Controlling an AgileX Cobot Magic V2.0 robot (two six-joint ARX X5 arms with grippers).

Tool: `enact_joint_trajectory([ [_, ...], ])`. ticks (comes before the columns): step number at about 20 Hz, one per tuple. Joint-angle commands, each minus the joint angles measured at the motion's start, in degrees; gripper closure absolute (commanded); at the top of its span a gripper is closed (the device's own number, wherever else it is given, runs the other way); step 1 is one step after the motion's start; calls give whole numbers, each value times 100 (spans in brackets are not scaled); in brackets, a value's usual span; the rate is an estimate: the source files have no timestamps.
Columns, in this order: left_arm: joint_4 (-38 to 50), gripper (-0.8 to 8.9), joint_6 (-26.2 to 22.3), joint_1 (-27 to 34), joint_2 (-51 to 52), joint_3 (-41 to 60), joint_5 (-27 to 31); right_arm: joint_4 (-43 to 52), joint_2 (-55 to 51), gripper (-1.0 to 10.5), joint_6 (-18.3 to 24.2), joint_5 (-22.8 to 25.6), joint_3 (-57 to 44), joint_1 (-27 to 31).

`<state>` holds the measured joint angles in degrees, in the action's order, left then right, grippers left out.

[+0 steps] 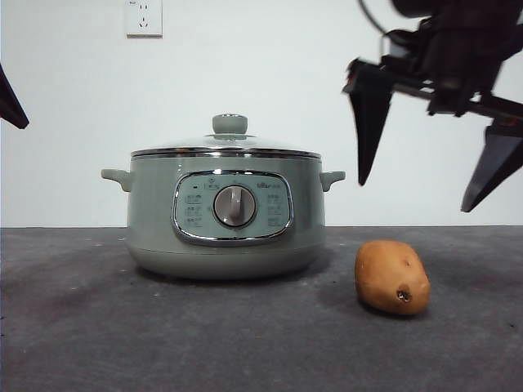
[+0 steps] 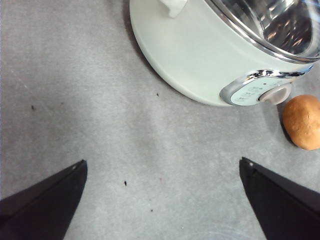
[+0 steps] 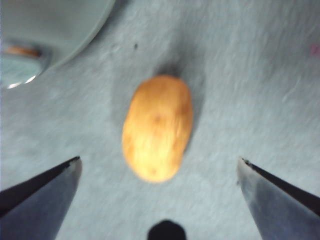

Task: Pick up the potato,open the lid,put the potato in the pot,close the lid

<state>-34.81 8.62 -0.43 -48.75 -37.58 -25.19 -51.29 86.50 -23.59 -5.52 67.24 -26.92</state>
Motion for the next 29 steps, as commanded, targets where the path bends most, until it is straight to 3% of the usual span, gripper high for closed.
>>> enact_joint_trajectory([
  [1,7,248,-26,-7,-11,-13,-33,-136,452,348,-94,326,308,-146],
  [12,-39,248,-26,-7,-11,-13,-13,-98,1825,354,-173,361,588,-352],
  [14,-31,248,-28,-7,-13,-13,-11,-83,1875,516,-173,361,588,-352],
  [16,-28,248,-35,-7,-13,-13,-11,-74,1878,852,-164,352,588,-350],
  [17,-26,248,-55,-7,-15,-13,-11,-98,1878,967,-131,254,588,-348],
  [23,-31,248,-120,-48,-35,-50,-31,-190,1864,958,0,192,595,-341],
  [29,-396,248,-142,-649,-872,-999,-11,-817,1281,958,533,190,614,-343],
])
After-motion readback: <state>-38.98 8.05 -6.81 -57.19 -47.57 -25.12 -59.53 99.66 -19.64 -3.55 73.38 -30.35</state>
